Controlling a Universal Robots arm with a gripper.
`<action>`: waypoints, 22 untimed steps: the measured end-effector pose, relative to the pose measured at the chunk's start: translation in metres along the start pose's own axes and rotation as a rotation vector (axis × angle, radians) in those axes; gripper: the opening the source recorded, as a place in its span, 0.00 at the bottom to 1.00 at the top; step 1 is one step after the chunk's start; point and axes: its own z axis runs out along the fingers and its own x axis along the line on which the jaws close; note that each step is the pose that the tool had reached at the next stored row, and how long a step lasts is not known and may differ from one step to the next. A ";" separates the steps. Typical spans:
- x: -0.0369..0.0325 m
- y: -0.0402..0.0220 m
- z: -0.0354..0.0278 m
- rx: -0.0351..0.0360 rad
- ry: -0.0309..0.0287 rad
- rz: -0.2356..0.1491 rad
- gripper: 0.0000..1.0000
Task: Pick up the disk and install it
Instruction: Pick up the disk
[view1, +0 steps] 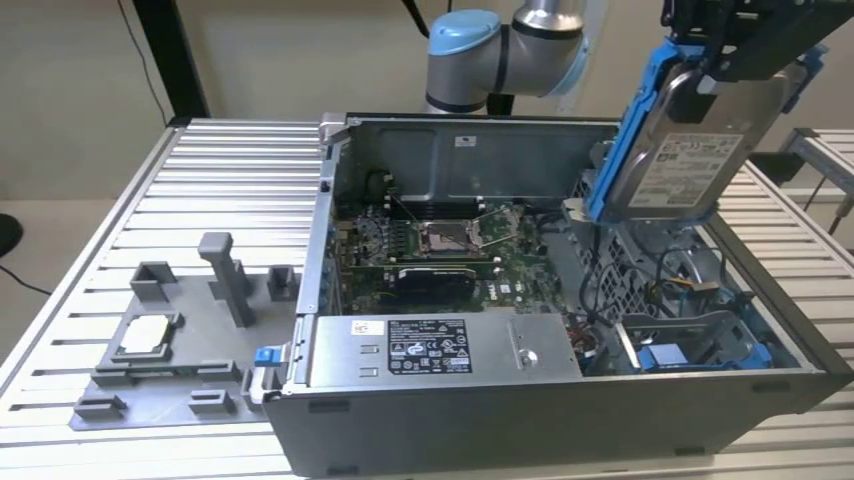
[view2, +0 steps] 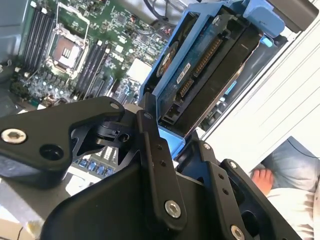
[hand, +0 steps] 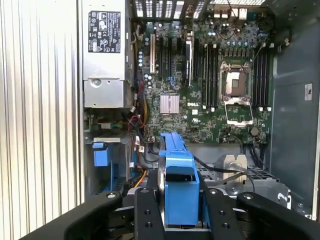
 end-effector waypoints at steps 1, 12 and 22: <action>0.0009 -0.0002 -0.0006 -0.0023 -0.0004 0.000 0.00; 0.0025 -0.0011 -0.0083 -0.0087 -0.0005 0.000 0.00; 0.0298 -0.0077 -0.0092 -0.0085 -0.0004 0.000 0.00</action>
